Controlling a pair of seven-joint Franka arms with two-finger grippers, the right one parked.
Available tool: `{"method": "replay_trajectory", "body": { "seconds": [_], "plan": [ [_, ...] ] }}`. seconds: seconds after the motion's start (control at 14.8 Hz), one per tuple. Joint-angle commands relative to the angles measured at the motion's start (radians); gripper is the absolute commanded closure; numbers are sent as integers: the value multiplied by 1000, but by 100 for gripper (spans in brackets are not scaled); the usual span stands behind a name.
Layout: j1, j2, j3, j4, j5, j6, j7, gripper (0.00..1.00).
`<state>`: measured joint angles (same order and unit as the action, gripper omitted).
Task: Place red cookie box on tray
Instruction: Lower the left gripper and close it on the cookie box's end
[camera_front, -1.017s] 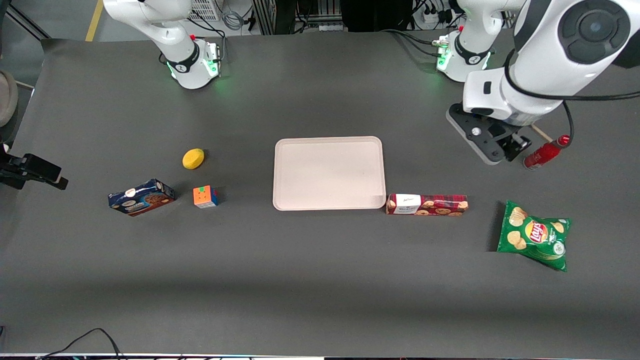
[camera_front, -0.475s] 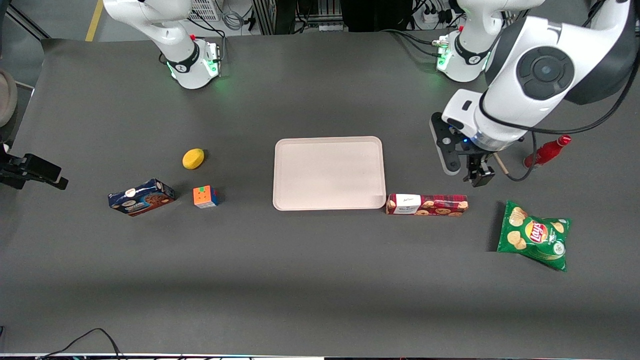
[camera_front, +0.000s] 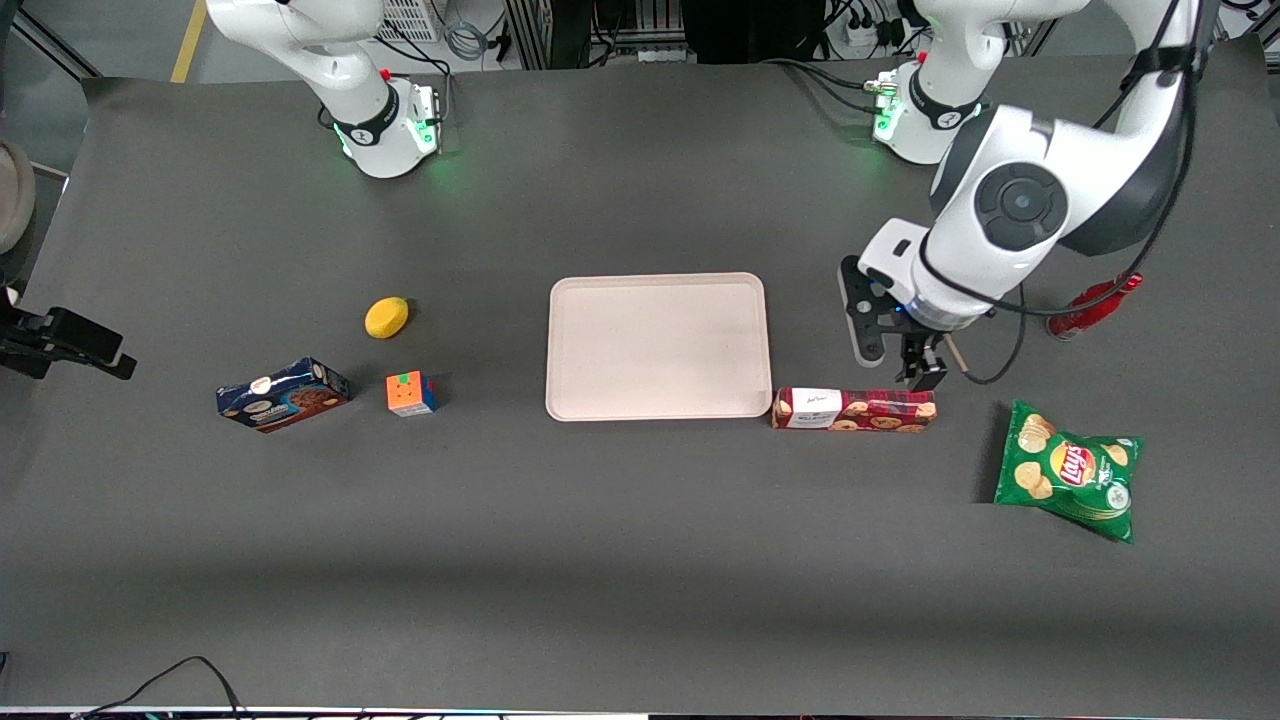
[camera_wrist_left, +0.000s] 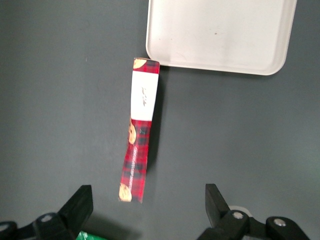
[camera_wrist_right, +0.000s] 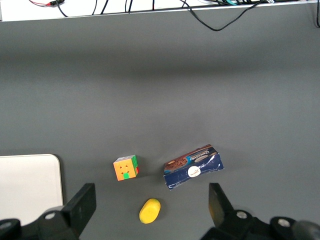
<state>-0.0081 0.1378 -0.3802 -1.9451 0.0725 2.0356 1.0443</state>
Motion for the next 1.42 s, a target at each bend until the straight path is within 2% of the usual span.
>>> {"method": "replay_trajectory", "body": {
  "seconds": [0.0,0.27,0.75,1.08,1.15,1.22,1.36],
  "plan": [
    [-12,41,-2,-54,21,133,83,0],
    [-12,83,0,-55,64,158,99,0],
    [0,166,9,-61,64,187,62,0],
    [-4,203,11,-140,66,345,59,0],
    [-4,213,11,-140,73,350,59,0],
    [-7,221,11,-140,116,371,59,0],
    [-6,235,11,-138,124,377,59,0]
  ]
}}
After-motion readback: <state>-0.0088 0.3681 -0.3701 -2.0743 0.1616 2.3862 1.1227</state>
